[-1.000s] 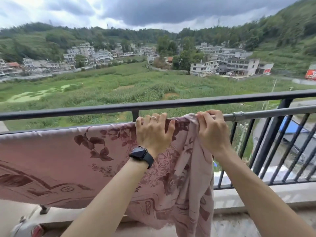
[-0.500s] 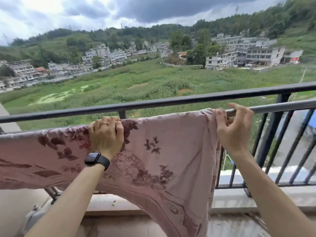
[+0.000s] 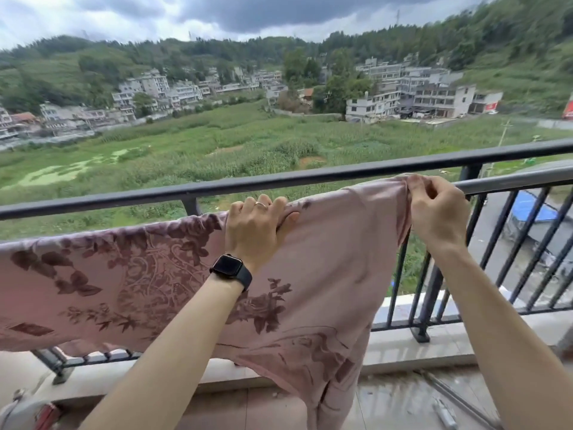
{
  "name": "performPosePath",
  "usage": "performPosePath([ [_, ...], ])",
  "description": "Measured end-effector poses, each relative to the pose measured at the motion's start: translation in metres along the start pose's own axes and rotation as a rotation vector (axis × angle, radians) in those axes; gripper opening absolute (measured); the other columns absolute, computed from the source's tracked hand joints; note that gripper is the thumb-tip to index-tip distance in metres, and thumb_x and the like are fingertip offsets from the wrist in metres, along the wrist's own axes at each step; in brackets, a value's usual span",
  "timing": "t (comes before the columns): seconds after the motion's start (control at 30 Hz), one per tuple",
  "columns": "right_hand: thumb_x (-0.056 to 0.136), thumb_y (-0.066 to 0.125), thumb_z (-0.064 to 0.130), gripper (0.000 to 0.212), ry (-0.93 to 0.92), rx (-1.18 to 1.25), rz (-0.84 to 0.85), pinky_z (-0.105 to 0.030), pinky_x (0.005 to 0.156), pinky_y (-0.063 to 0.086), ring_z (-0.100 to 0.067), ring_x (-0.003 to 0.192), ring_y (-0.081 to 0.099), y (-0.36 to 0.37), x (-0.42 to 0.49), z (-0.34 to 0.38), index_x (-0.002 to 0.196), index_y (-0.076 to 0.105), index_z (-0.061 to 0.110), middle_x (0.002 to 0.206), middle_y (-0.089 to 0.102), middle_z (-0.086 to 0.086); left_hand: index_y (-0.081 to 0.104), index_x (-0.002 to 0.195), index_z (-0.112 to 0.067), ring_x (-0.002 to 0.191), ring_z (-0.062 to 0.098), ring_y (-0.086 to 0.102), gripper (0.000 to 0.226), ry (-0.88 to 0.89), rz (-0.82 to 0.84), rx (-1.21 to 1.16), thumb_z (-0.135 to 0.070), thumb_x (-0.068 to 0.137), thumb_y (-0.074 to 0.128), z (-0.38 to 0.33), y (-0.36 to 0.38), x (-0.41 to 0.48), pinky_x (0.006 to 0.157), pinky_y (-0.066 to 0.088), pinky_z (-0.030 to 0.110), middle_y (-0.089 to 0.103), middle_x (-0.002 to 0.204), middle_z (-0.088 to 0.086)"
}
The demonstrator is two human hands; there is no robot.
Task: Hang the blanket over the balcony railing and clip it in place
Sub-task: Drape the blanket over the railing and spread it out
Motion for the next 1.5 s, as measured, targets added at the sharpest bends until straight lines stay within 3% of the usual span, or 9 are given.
performPosePath([
  [0.17, 0.104, 0.040, 0.049, 0.047, 0.148, -0.002, 0.083, -0.029, 0.079, 0.037, -0.026, 0.095, 0.057, 0.020, -0.015, -0.039, 0.118, 0.065, 0.011, 0.101, 0.065, -0.005, 0.062, 0.096, -0.018, 0.069, 0.028, 0.056, 0.038, 0.001, -0.064, 0.014, -0.052, 0.100, 0.045, -0.002, -0.003, -0.002, 0.069, 0.038, 0.040, 0.062, 0.080, 0.004],
  [0.3, 0.104, 0.041, 0.048, 0.051, 0.198, 0.213, 0.267, -0.040, 0.108, 0.044, -0.023, 0.125, 0.056, 0.032, -0.020, -0.050, 0.136, 0.056, 0.011, 0.134, 0.062, -0.005, 0.062, 0.098, -0.018, 0.069, 0.029, 0.055, 0.039, 0.020, -0.036, 0.017, -0.051, 0.101, 0.043, 0.001, -0.002, -0.005, 0.068, 0.039, 0.041, 0.061, 0.080, 0.005],
  [0.47, 0.097, 0.063, 0.026, 0.008, 0.085, 0.178, 0.401, -0.016, 0.067, 0.047, -0.015, 0.087, 0.064, 0.024, -0.020, -0.035, 0.092, 0.066, 0.019, 0.090, 0.069, 0.002, 0.061, 0.098, -0.017, 0.067, 0.029, 0.056, 0.041, 0.001, -0.021, 0.022, -0.052, 0.102, 0.040, 0.000, -0.003, -0.003, 0.067, 0.040, 0.040, 0.060, 0.081, 0.005],
  [0.7, 0.085, 0.078, 0.037, 0.015, 0.059, 0.259, 0.187, -0.023, 0.072, 0.049, -0.016, 0.083, 0.068, -0.030, 0.034, -0.041, 0.084, 0.074, 0.023, 0.082, 0.072, 0.007, 0.061, 0.110, -0.017, 0.071, 0.030, 0.058, 0.052, 0.019, 0.061, 0.003, -0.054, 0.104, 0.025, 0.002, 0.001, -0.002, 0.066, 0.044, 0.043, 0.062, 0.086, 0.007],
  [0.97, 0.093, 0.070, 0.020, 0.009, 0.071, 0.434, 0.645, -0.039, 0.077, 0.063, -0.025, 0.091, 0.075, -0.011, 0.016, -0.080, 0.100, 0.076, 0.019, 0.091, 0.078, 0.000, 0.055, 0.112, -0.012, 0.107, 0.032, 0.051, 0.045, -0.395, -0.092, -0.136, -0.051, 0.091, 0.047, -0.057, -0.053, -0.031, 0.095, 0.034, 0.050, 0.055, 0.115, 0.009],
  [1.13, 0.091, 0.053, -0.010, 0.046, 0.020, 0.602, 1.025, -0.036, 0.087, 0.059, -0.022, 0.102, 0.073, 0.005, 0.001, -0.042, 0.115, 0.072, 0.024, 0.107, 0.077, -0.001, 0.060, 0.094, -0.019, 0.077, 0.024, 0.063, 0.072, -0.421, 0.365, -0.116, -0.085, 0.079, 0.037, -0.216, -0.034, -0.016, 0.070, 0.047, 0.037, 0.066, 0.086, 0.000],
  [1.2, 0.088, 0.050, -0.012, 0.055, -0.109, 0.519, 1.025, -0.039, 0.092, 0.057, -0.017, 0.108, 0.068, 0.004, 0.008, -0.034, 0.116, 0.071, 0.030, 0.117, 0.072, 0.003, 0.057, 0.101, -0.018, 0.085, 0.031, 0.066, 0.040, -0.525, 0.464, -0.180, -0.056, 0.088, 0.052, -0.209, -0.023, -0.005, 0.071, 0.048, 0.039, 0.068, 0.094, 0.003],
  [1.33, 0.089, 0.070, 0.030, 0.037, -0.627, -0.147, 0.475, -0.040, 0.097, 0.040, -0.023, 0.120, 0.045, -0.014, 0.054, -0.024, 0.126, 0.065, 0.025, 0.134, 0.053, -0.003, 0.059, 0.088, -0.020, 0.072, 0.025, 0.059, 0.009, -0.768, 0.463, -0.627, -0.014, 0.083, 0.056, -0.157, -0.033, -0.012, 0.062, 0.043, 0.031, 0.063, 0.072, -0.002],
  [1.5, 0.090, 0.054, 0.060, 0.054, -0.714, -0.452, 0.665, -0.044, 0.096, 0.035, -0.023, 0.125, 0.042, 0.036, 0.061, -0.014, 0.139, 0.052, 0.037, 0.141, 0.055, 0.004, 0.058, 0.093, 0.006, 0.079, 0.023, 0.053, 0.033, -0.921, 0.454, -1.044, -0.013, 0.066, 0.051, -0.118, -0.055, -0.002, 0.073, 0.040, 0.035, 0.059, 0.084, 0.010],
])
Point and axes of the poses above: each hand's wrist, its own x-axis towards the middle knuckle, its own y-axis out of the palm, z = x × y, the point moved 10 cm from there along x, towards the middle knuckle
